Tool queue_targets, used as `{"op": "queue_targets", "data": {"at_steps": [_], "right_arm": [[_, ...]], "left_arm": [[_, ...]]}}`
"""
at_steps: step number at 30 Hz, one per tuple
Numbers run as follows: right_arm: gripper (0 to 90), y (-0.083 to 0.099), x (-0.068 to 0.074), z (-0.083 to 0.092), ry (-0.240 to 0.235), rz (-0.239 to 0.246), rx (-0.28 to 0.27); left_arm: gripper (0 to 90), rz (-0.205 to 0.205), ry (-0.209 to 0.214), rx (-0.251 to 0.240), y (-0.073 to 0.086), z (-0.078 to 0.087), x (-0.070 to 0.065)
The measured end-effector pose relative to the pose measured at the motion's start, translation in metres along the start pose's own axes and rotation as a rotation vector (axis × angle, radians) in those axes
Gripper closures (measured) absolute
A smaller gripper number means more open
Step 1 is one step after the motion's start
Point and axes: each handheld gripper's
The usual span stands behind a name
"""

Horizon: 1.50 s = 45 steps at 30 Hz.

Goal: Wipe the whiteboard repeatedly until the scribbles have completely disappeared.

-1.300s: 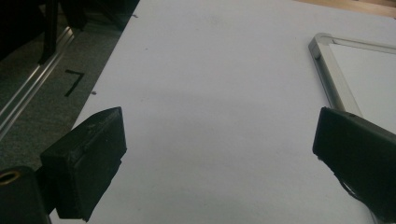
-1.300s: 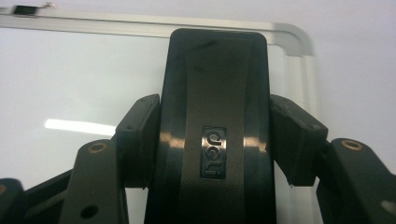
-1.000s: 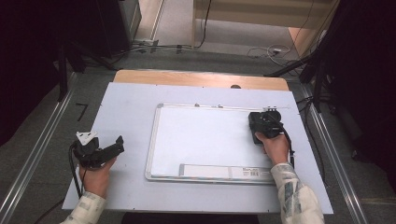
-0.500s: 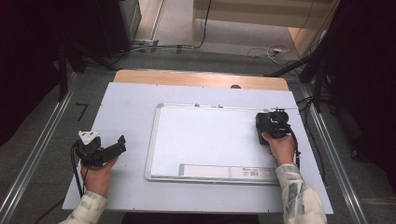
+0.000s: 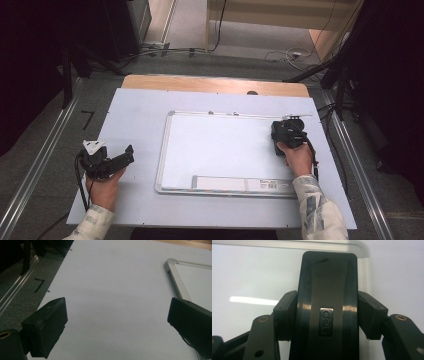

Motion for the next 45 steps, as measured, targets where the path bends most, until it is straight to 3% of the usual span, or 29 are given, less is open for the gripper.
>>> {"op": "queue_targets", "data": {"at_steps": [3, 5, 7, 8, 10, 12, 14, 16, 19, 21, 23, 29, 32, 35, 42, 45], "right_arm": [[36.7, 0.000, -0.001, -0.001, -0.023, 0.007, -0.002], [36.7, 0.000, -0.008, -0.001, 0.011, -0.014, 0.000], [36.6, 0.001, -0.012, -0.002, 0.005, -0.034, 0.000], [36.6, 0.000, -0.008, -0.001, 0.022, -0.024, 0.008], [36.3, -0.001, 0.002, 0.000, -0.020, -0.006, 0.008], [36.3, -0.002, 0.012, 0.001, -0.021, 0.032, 0.006], [36.3, -0.001, 0.006, 0.000, -0.053, 0.015, -0.001], [36.3, 0.001, -0.005, 0.000, -0.025, -0.013, 0.001], [36.3, 0.005, -0.015, 0.000, -0.027, -0.041, -0.001], [36.4, 0.005, -0.010, 0.001, -0.003, -0.021, 0.009], [36.4, 0.006, 0.001, 0.004, -0.026, 0.002, 0.006], [36.3, 0.009, 0.046, 0.013, -0.096, 0.131, -0.013], [36.3, 0.012, 0.054, 0.016, -0.118, 0.150, -0.019], [36.3, 0.015, 0.047, 0.016, -0.135, 0.138, -0.016], [36.2, 0.016, -0.004, 0.008, -0.065, -0.004, -0.012], [36.0, 0.010, -0.014, 0.001, -0.033, -0.044, -0.025]], "left_arm": [[3.3, -0.001, 0.001, 0.005, 0.000, -0.001, -0.001], [3.3, -0.004, 0.002, 0.000, 0.001, 0.000, -0.002], [3.3, -0.011, 0.004, 0.001, 0.001, 0.000, -0.002], [3.3, -0.011, 0.004, 0.004, 0.001, 0.000, -0.002], [3.3, -0.002, 0.002, 0.007, 0.000, -0.002, -0.001], [3.3, -0.001, 0.000, 0.006, -0.001, -0.002, -0.002], [3.3, -0.004, 0.005, -0.001, -0.001, -0.001, -0.002], [3.3, -0.007, 0.005, -0.002, 0.000, 0.001, -0.002], [3.3, -0.001, 0.004, -0.001, 0.000, 0.001, 0.000], [3.3, 0.006, 0.003, -0.006, -0.001, 0.002, 0.002], [3.3, 0.007, 0.001, -0.009, -0.002, 0.002, 0.002], [3.3, -0.008, 0.005, -0.010, -0.001, 0.002, -0.002], [3.3, -0.010, 0.007, -0.005, -0.001, 0.001, -0.003], [3.3, -0.001, 0.006, -0.009, -0.001, 0.001, -0.001], [3.3, 0.007, 0.007, -0.015, -0.002, 0.006, 0.003], [3.3, 0.007, 0.003, -0.014, -0.002, 0.007, 0.004]]}}
Point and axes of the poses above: each handheld gripper's, and its own axes: z roughly backward along the jaws, y roughly out of its underside, x roughly to its left, and after that the axes turned 15 degrees about z, right-handed
